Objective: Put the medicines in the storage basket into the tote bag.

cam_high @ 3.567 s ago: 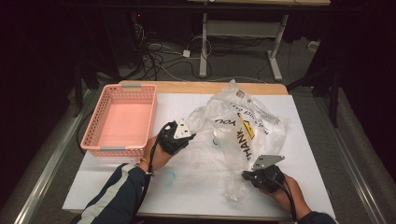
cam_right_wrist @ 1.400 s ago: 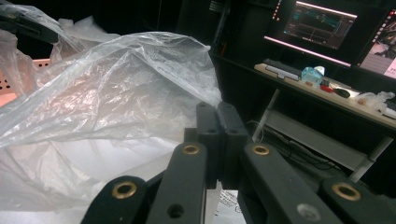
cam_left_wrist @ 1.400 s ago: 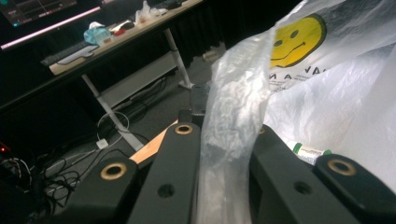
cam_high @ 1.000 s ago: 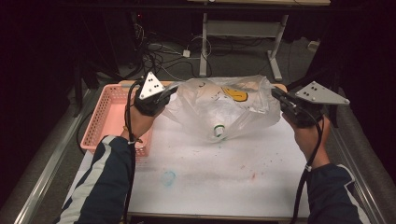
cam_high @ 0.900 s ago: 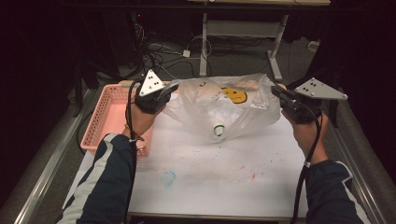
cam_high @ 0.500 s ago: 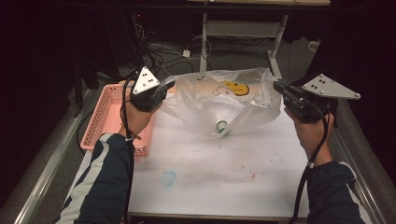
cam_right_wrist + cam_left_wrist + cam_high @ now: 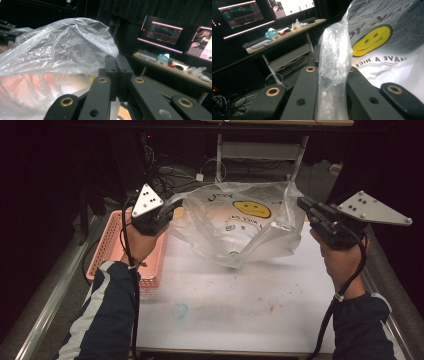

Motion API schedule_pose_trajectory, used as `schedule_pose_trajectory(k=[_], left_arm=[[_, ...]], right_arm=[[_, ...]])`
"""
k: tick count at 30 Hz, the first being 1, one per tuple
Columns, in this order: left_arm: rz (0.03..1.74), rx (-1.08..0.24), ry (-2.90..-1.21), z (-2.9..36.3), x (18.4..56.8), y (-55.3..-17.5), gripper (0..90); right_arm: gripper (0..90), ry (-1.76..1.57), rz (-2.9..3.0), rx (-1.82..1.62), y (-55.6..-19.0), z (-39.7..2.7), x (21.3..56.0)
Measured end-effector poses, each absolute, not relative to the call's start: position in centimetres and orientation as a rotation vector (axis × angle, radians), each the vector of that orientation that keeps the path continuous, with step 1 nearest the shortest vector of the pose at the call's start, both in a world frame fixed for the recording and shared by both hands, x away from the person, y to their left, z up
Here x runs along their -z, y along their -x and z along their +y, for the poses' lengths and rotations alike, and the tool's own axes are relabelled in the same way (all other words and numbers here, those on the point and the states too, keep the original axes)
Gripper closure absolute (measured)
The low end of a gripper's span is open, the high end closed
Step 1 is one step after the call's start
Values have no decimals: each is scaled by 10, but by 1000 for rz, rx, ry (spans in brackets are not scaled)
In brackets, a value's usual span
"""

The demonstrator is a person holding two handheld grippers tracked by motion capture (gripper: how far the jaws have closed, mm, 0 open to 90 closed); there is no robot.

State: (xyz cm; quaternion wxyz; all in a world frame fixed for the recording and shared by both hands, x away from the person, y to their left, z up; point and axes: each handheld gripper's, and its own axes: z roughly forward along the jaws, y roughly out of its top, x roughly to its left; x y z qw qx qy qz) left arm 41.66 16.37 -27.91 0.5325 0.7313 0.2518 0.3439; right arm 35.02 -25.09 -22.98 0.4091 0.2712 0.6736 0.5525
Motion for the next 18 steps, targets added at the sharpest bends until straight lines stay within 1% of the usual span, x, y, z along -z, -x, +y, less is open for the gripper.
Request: schedule_pose_trajectory(k=[4,7,18], left_arm=[[598,-824,-1739,161,271,-420,874],[602,-830,-1746,157,268,-427,874],[637,-838,-1785,126,282,-465,873]], right_arm=[[900,-694,1661,-1389,-353,-256,220],[900,-723,1650,-1374,-362,-260,218],[900,-883,1665,-1274,-417,-271,239]])
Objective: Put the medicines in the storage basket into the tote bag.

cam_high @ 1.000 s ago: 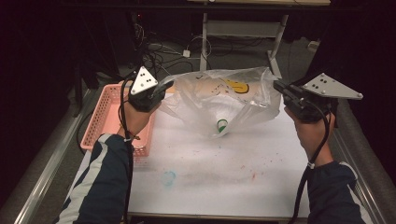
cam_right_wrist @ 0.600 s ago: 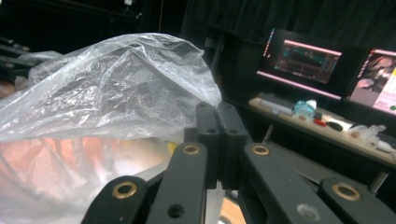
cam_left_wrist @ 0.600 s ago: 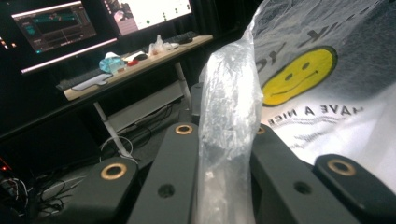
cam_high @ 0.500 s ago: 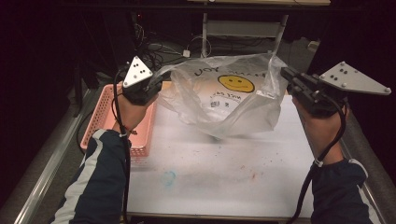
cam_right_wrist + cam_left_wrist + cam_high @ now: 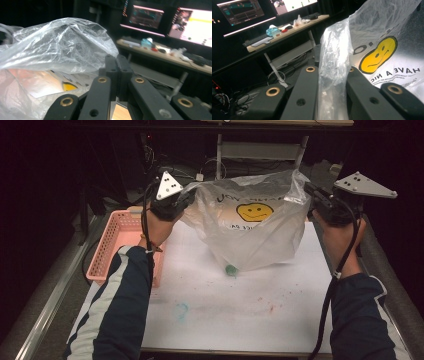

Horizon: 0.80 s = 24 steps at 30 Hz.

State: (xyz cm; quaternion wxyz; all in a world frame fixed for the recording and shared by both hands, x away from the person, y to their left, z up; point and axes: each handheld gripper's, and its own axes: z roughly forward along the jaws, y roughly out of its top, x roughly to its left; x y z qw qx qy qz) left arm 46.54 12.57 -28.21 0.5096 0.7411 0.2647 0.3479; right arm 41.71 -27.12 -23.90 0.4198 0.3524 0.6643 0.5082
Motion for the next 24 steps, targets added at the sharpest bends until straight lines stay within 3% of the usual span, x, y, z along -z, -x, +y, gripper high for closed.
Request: schedule_pose_trajectory(k=[11,24], left_arm=[[694,-916,-1840,103,278,-508,867],[742,-960,-1904,85,283,-534,836]], right_arm=[[900,-967,1661,-1136,-461,-286,248],[900,-1083,1666,-1055,-497,-300,267]])
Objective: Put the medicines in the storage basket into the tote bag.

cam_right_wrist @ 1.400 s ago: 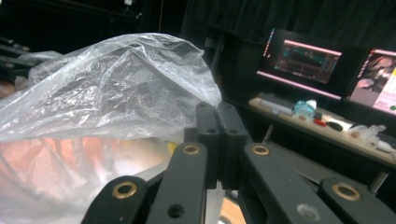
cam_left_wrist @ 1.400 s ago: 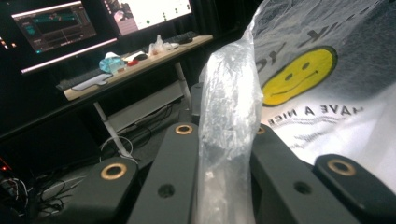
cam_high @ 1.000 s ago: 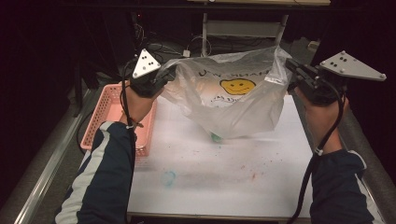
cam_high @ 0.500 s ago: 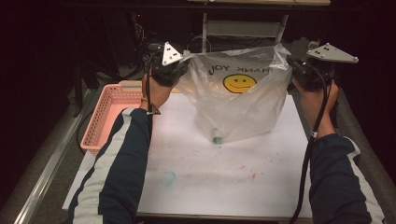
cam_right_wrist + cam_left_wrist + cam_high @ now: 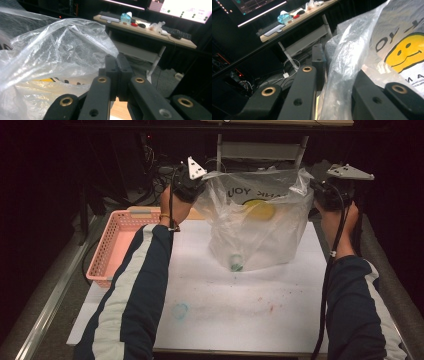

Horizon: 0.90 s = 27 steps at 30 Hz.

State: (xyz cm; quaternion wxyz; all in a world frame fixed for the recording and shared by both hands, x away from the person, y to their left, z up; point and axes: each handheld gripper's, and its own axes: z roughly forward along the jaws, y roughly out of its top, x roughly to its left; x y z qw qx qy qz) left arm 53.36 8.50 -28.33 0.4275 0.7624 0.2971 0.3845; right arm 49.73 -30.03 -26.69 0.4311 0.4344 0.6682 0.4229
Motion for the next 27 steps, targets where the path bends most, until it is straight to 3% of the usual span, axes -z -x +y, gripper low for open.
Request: schedule_pose_trajectory(k=[3,12,19,27], left_arm=[[755,-971,-1906,82,287,-537,833],[771,-1032,-1877,85,268,-533,668],[761,-1050,-1823,90,248,-522,554],[774,-924,-1838,91,244,-515,475]], right_arm=[[900,-1097,1673,-1044,-501,-302,270],[836,-1091,1673,-1029,-500,-304,269],[576,-1103,1651,-1063,-495,-308,261],[459,-1064,1644,-1134,-479,-300,252]])
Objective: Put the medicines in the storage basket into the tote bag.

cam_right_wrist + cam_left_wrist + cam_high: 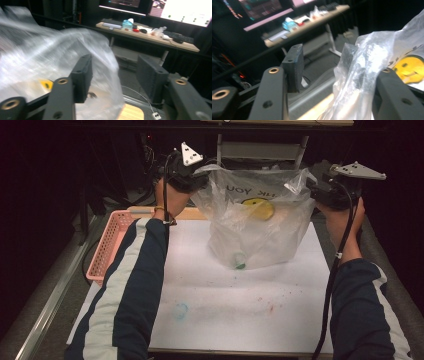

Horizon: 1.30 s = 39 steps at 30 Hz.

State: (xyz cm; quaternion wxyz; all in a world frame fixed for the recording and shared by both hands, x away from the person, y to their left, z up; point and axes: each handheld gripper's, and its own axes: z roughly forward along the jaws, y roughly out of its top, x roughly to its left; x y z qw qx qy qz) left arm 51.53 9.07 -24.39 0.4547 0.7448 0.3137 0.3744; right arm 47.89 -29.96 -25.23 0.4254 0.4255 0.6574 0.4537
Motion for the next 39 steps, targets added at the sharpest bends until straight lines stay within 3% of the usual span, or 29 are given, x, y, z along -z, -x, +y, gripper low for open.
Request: schedule_pose_trajectory(k=[4,12,17,28,30,32,35,36,39], left_arm=[[767,-909,-1834,89,248,-508,369],[739,-943,-1806,95,239,-497,364],[704,-980,-1816,100,232,-488,289],[640,-827,-1777,118,223,-472,224],[631,-832,-1817,113,230,-471,223],[613,-830,-1836,110,240,-469,221],[584,-821,-1845,110,249,-465,220],[577,-820,-1856,110,250,-464,220],[577,-796,-1814,119,242,-460,193]], right_arm=[[428,-1036,1703,-1122,-475,-291,259],[408,-1001,1707,-1136,-460,-295,257],[406,-996,1692,-1159,-451,-299,254],[415,-1017,1715,-1120,-452,-296,269],[503,-1021,1718,-1119,-455,-297,271],[534,-1026,1744,-1122,-457,-297,274],[671,-1016,1755,-1113,-459,-298,278],[793,-1008,1763,-1105,-459,-299,278],[883,-983,1794,-1022,-463,-300,279]])
